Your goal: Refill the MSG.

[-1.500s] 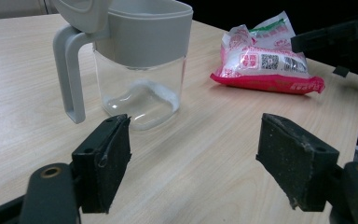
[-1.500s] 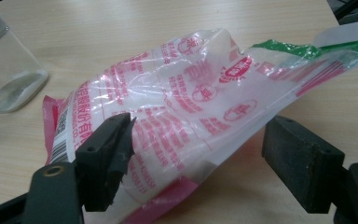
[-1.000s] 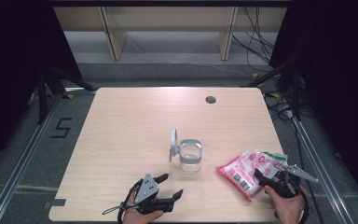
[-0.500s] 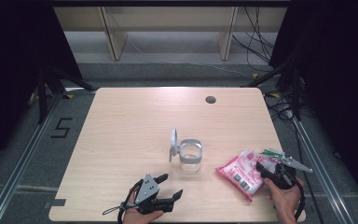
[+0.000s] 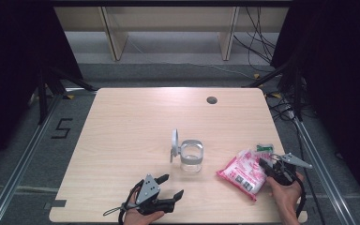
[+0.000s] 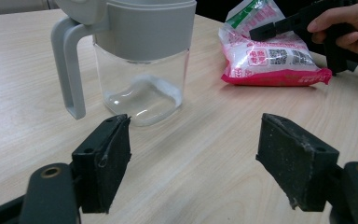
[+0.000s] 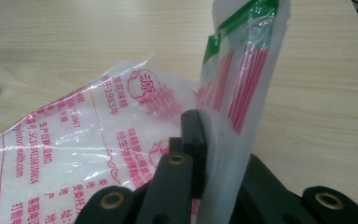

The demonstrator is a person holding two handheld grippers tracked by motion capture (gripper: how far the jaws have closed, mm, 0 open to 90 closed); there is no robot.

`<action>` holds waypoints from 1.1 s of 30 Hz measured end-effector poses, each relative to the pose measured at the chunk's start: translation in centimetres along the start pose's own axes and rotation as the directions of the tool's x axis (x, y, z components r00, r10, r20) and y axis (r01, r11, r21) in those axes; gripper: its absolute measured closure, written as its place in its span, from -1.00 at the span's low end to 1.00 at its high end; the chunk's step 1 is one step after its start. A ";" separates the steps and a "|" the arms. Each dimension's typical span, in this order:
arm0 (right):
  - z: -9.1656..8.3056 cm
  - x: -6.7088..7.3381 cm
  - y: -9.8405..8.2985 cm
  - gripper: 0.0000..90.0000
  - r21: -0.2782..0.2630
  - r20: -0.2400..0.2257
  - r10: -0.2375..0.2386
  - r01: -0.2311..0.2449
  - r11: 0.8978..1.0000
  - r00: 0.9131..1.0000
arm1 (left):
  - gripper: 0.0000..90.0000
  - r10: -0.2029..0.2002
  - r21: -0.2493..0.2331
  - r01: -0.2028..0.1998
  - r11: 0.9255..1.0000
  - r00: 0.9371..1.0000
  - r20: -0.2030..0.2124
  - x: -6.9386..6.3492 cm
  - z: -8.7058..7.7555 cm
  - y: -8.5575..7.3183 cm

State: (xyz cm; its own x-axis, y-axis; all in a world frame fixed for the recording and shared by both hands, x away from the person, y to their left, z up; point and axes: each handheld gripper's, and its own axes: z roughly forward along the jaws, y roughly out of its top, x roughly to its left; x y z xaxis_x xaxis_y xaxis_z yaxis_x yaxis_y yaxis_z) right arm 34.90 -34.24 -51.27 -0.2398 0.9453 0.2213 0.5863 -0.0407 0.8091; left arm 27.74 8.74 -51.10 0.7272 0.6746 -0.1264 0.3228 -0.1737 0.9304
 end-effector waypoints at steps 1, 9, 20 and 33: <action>0.0 -0.2 0.1 1.00 0.006 0.008 -0.032 0.032 0.999 0.999 | -0.45 0.000 0.002 0.000 1.000 1.000 -0.001 0.0 0.0 0.0; -1.1 1.2 1.6 1.00 -0.057 -0.017 -0.156 0.155 0.986 0.988 | -0.45 -0.008 0.003 0.008 1.000 1.000 -0.008 0.1 -0.1 -0.1; -3.5 4.8 3.5 1.00 -0.187 -0.091 -0.219 0.200 0.962 0.971 | -0.45 -0.001 0.007 0.001 1.000 1.000 0.008 -0.1 0.3 -0.2; -5.4 9.2 5.3 1.00 -0.256 -0.146 -0.411 0.366 0.894 0.900 | -0.45 -0.007 0.003 0.007 1.000 1.000 0.029 -0.7 1.0 -0.1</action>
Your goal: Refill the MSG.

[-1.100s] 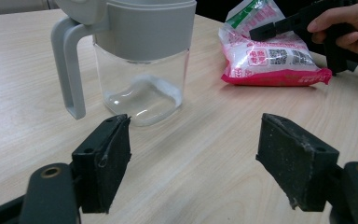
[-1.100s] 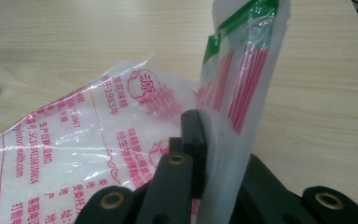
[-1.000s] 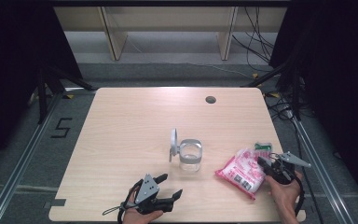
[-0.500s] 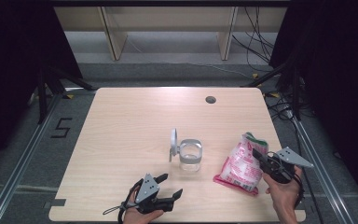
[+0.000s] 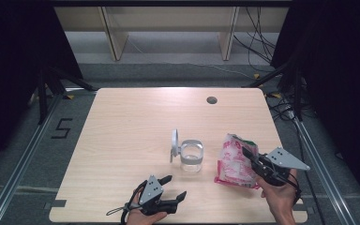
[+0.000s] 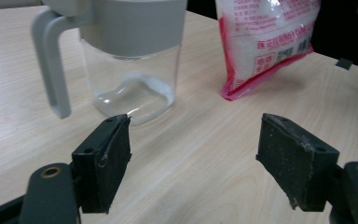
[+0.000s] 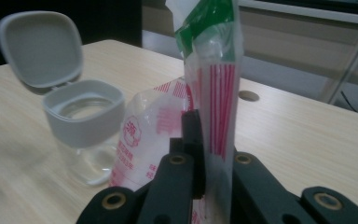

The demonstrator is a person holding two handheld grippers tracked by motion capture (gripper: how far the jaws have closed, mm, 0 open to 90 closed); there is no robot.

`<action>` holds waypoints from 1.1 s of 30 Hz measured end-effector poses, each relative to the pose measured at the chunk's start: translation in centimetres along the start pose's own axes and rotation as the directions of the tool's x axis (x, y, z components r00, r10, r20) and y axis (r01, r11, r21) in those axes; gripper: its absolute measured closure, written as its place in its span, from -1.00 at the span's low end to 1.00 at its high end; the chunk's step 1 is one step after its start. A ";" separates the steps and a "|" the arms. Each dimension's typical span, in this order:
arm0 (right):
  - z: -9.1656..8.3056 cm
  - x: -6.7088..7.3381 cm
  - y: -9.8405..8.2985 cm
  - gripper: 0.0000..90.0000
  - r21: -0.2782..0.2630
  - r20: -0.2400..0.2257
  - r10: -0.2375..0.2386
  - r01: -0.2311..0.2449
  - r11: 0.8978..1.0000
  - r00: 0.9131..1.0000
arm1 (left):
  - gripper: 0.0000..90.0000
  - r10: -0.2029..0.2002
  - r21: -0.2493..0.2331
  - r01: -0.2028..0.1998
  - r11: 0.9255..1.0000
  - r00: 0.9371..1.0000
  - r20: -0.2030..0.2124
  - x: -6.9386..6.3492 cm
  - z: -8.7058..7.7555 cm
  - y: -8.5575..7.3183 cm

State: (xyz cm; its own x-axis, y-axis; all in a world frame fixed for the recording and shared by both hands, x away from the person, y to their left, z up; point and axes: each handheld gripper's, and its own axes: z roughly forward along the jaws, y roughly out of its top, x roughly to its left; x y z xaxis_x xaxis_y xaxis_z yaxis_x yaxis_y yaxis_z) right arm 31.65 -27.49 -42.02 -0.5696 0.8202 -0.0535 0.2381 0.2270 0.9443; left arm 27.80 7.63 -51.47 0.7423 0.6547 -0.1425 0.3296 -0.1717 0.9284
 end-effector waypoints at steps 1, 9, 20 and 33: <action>0.0 0.3 0.3 1.00 0.000 0.004 0.006 -0.006 1.000 1.000 | -0.45 0.006 -0.007 -0.006 1.000 1.000 0.013 0.0 0.3 0.0; 0.7 1.1 1.6 1.00 0.012 -0.022 -0.029 0.029 1.000 0.999 | -0.43 0.035 0.011 -0.035 0.999 0.999 0.026 -0.2 1.8 1.2; 0.7 1.7 5.1 1.00 0.005 -0.043 -0.133 0.133 0.991 0.990 | -0.38 0.083 0.057 -0.088 0.994 0.993 0.078 -1.5 5.9 2.3; -1.1 3.7 8.0 1.00 -0.069 -0.105 -0.168 0.161 0.985 0.980 | -0.21 0.132 0.024 -0.133 0.991 0.990 0.043 -3.7 8.8 3.5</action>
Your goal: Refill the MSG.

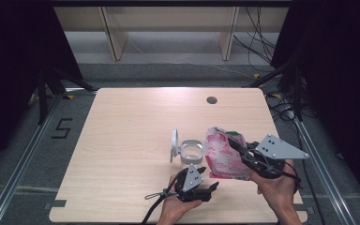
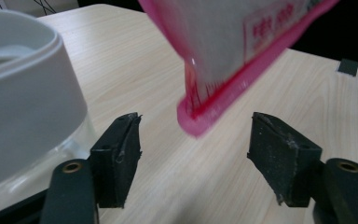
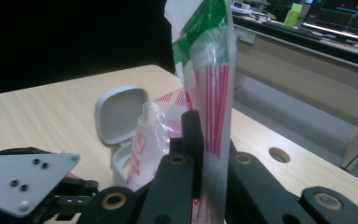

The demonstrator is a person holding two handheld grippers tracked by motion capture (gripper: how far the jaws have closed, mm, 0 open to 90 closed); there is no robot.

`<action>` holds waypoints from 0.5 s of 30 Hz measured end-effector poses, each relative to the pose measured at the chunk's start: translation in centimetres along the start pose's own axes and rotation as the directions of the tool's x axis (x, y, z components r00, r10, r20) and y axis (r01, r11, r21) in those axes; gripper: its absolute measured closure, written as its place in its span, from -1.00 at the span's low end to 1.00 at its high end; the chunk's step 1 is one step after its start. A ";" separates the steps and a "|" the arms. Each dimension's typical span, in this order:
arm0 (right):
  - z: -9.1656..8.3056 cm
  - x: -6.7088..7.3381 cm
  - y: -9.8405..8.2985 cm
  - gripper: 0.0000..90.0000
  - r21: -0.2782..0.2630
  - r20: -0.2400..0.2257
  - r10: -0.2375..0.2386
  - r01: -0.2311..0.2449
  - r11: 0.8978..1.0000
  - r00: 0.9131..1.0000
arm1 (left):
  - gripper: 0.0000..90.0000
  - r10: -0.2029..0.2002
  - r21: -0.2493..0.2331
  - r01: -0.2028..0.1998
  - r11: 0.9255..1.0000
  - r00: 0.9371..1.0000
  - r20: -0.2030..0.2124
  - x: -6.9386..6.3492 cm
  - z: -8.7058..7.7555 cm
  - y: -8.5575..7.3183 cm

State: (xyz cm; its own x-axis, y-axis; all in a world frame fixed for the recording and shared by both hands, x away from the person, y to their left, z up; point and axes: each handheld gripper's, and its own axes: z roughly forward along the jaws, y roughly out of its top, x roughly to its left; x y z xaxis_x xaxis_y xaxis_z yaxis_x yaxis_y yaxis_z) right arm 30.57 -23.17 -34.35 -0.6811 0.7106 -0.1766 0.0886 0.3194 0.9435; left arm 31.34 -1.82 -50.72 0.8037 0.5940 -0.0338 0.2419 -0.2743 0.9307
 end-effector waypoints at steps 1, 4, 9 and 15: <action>0.0 0.1 0.0 1.00 0.004 -0.006 0.013 -0.013 1.000 1.000 | -0.17 0.005 -0.013 -0.005 1.000 1.000 0.006 -0.1 0.1 0.1; 0.0 0.6 -0.1 1.00 0.015 -0.028 0.016 -0.016 1.000 0.999 | -0.08 0.008 -0.025 -0.008 1.000 1.000 0.012 -0.5 0.4 0.2; 0.1 1.0 0.3 1.00 0.017 -0.041 0.013 -0.012 1.000 0.999 | 0.12 0.050 -0.014 -0.050 0.999 0.999 0.022 -1.1 1.5 0.2; 0.2 1.0 1.0 1.00 0.004 -0.049 0.014 -0.014 1.000 0.999 | 0.24 0.060 -0.043 -0.060 0.997 0.998 0.002 -1.5 1.8 0.5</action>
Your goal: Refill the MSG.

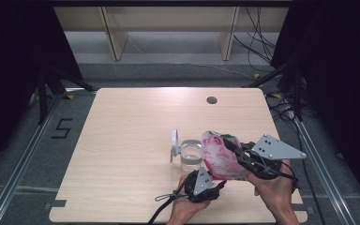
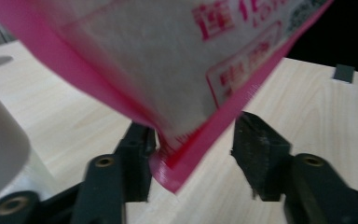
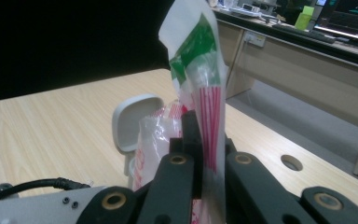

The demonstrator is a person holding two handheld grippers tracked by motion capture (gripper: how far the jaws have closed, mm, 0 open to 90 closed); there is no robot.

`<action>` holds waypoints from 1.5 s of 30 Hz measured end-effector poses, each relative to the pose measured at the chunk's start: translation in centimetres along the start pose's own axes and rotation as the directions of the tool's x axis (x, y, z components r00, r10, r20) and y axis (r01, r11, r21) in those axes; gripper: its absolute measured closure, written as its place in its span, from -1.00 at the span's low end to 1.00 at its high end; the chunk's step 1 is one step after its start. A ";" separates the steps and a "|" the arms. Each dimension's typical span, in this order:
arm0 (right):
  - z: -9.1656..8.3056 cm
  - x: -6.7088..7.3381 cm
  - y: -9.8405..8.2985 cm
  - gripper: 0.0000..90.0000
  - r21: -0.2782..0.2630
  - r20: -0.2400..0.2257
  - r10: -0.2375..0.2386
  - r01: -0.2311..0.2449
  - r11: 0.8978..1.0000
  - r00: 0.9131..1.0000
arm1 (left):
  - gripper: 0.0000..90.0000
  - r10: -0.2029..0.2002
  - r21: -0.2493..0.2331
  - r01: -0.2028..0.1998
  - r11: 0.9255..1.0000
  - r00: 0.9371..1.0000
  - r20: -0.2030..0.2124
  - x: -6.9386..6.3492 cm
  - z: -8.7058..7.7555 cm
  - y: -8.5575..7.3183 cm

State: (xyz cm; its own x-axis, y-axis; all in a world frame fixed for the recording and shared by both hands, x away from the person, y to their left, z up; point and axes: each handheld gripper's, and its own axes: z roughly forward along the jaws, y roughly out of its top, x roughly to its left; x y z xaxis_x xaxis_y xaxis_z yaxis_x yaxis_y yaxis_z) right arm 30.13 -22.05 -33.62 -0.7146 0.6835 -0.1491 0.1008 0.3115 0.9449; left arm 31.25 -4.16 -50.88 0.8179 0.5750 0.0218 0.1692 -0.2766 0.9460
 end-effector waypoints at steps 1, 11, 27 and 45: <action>0.1 0.2 0.0 1.00 0.008 -0.003 0.014 -0.014 1.000 1.000 | 0.30 0.004 -0.010 -0.004 1.000 1.000 -0.001 0.0 0.0 0.0; 1.2 0.3 0.3 1.00 -0.011 -0.001 0.018 -0.018 1.000 1.000 | 0.56 -0.017 -0.040 0.015 0.999 0.999 -0.042 -0.2 0.0 -0.3; 4.3 -1.1 0.1 1.00 -0.032 0.069 0.050 -0.048 0.998 0.996 | 0.62 -0.088 -0.031 0.088 0.996 0.996 -0.006 -0.4 1.4 0.3; 6.9 -0.2 0.0 1.00 -0.023 0.100 0.078 -0.077 0.997 0.992 | 0.63 -0.119 -0.071 0.117 0.991 0.992 -0.027 -0.1 2.3 0.2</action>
State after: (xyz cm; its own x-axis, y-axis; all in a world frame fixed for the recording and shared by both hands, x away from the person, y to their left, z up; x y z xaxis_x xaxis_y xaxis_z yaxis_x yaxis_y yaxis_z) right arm 35.04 -17.61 -35.59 -0.6316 0.7685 -0.1029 0.1395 0.2432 0.9599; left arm 32.46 -5.98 -51.44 0.7769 0.6242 -0.0828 0.2248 -0.1521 0.9625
